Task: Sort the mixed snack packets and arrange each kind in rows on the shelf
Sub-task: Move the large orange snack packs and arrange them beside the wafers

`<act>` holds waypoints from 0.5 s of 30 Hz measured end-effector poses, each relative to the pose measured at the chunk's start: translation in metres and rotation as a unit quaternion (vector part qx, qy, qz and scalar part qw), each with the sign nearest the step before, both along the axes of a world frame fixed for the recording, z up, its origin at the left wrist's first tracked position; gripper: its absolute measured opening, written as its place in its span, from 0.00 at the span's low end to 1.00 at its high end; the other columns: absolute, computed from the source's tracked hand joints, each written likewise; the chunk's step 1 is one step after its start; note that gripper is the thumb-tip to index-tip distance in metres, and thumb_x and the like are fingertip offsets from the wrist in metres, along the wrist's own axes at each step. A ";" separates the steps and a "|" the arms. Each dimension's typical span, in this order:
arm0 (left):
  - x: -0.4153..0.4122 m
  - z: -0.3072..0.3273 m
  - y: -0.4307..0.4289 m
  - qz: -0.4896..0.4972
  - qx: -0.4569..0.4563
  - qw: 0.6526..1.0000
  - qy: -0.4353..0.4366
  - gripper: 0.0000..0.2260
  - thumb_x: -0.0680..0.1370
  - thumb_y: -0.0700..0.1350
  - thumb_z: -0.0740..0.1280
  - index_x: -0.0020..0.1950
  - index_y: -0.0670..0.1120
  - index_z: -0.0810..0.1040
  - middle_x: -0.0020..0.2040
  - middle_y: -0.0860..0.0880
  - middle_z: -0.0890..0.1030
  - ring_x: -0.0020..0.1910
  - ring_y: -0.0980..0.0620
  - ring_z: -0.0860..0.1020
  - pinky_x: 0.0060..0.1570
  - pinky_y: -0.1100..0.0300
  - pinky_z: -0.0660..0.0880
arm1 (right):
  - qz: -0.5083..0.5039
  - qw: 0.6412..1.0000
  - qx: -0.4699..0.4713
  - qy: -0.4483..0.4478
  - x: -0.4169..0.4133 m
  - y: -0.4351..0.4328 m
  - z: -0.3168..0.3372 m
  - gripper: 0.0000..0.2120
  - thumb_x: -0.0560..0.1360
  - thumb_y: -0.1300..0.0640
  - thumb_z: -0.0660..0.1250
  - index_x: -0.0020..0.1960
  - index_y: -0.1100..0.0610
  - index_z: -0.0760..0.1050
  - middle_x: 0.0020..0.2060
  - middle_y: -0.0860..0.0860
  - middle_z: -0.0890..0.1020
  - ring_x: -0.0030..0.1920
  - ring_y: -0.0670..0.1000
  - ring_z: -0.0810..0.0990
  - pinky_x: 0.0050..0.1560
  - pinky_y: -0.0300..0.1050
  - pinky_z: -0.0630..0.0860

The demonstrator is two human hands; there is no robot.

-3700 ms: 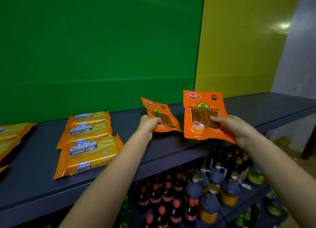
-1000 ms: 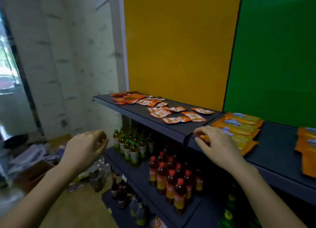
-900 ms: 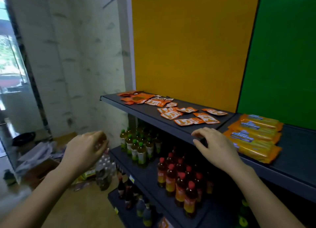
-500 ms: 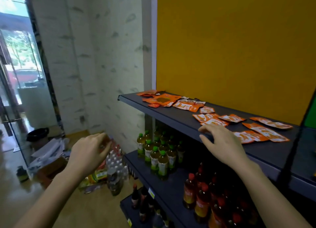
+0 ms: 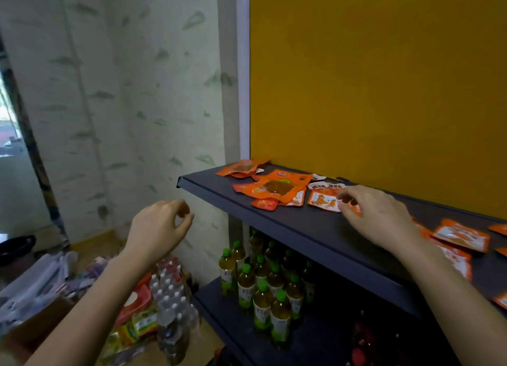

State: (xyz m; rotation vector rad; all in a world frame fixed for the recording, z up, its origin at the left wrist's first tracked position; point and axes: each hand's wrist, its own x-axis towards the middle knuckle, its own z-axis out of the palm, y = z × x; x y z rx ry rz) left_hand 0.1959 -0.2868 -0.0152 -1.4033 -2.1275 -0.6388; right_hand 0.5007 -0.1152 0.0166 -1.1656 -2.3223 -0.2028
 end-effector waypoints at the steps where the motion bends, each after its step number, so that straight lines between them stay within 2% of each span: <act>1: -0.008 0.001 0.013 -0.009 0.001 1.000 -0.007 0.11 0.77 0.51 0.62 0.49 0.46 0.79 0.46 0.49 0.82 0.45 0.49 0.79 0.40 0.57 0.74 | -0.009 1.000 -0.006 -0.002 -0.009 0.007 0.001 0.14 0.78 0.47 0.58 0.62 0.48 0.72 0.59 0.46 0.77 0.59 0.51 0.75 0.49 0.47 0.73; 7: -0.066 0.003 0.094 -0.057 -0.007 0.998 -0.026 0.09 0.77 0.50 0.62 0.48 0.46 0.78 0.48 0.50 0.82 0.47 0.49 0.79 0.37 0.60 0.66 | -0.066 0.997 -0.030 -0.031 -0.063 0.048 0.001 0.15 0.78 0.46 0.58 0.61 0.50 0.74 0.59 0.50 0.78 0.58 0.54 0.76 0.52 0.49 0.73; 11: -0.107 0.011 0.149 -0.094 -0.017 0.994 -0.057 0.09 0.76 0.49 0.63 0.47 0.44 0.77 0.48 0.47 0.81 0.50 0.44 0.78 0.41 0.56 0.70 | -0.114 0.989 -0.097 -0.016 -0.106 0.066 0.005 0.21 0.76 0.39 0.57 0.57 0.52 0.77 0.56 0.53 0.80 0.55 0.55 0.77 0.48 0.47 0.71; 13: -0.126 0.013 0.175 -0.108 -0.020 0.991 -0.071 0.10 0.76 0.49 0.64 0.48 0.43 0.78 0.48 0.44 0.82 0.51 0.42 0.78 0.45 0.54 0.72 | -0.152 0.977 -0.144 -0.030 -0.129 0.076 0.004 0.27 0.74 0.33 0.54 0.48 0.55 0.78 0.49 0.56 0.80 0.50 0.56 0.77 0.44 0.46 0.69; 15: -0.144 0.013 0.198 -0.114 -0.025 0.990 -0.080 0.11 0.76 0.50 0.64 0.47 0.43 0.78 0.48 0.43 0.82 0.50 0.41 0.79 0.46 0.53 0.72 | -0.196 0.965 -0.173 -0.038 -0.151 0.084 0.001 0.33 0.69 0.26 0.50 0.37 0.56 0.73 0.44 0.56 0.77 0.47 0.57 0.76 0.43 0.47 0.68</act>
